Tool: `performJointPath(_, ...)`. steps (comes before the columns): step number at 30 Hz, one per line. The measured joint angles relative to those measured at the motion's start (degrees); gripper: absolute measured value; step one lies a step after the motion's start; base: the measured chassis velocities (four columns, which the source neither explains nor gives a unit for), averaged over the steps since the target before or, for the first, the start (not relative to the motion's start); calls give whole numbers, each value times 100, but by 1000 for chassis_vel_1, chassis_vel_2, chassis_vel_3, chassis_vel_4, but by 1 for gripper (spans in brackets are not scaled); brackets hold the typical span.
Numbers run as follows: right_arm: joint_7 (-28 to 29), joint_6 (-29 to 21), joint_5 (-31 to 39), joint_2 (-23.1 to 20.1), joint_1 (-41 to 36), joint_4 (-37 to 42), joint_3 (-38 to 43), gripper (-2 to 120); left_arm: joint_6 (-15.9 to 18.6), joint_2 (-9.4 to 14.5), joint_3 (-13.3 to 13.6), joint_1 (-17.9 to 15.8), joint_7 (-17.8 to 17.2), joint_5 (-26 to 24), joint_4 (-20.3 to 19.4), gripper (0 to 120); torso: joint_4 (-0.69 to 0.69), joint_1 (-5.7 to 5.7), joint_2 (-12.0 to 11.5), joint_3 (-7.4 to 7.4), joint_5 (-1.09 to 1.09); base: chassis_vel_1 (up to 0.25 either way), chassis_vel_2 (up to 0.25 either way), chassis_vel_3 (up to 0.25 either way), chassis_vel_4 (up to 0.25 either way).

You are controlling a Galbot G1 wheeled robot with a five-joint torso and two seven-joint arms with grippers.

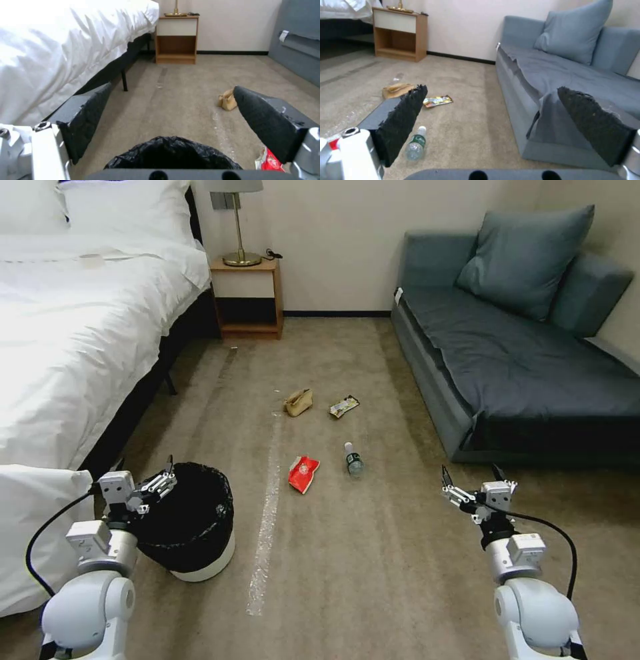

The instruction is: Pick up the trash bin, then pick up the garbage on the floor and place it into the trash bin.

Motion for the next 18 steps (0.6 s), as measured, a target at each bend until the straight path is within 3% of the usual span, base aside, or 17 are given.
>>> performJointPath(14,-9,18,-2,-11,1,0,12,100,27,-22,17,23,-44,48,-61,98,0,0,0,0,0,0,0,0,0)
performJointPath(16,-9,18,-2,-11,1,-2,12,100,129,-46,17,55,-226,65,-103,98,0,0,0,0,0,0,0,0,0)
performJointPath(18,-10,20,-2,-14,8,-29,6,100,445,-114,3,126,-751,-24,-165,97,0,0,0,0,0,0,0,0,0)
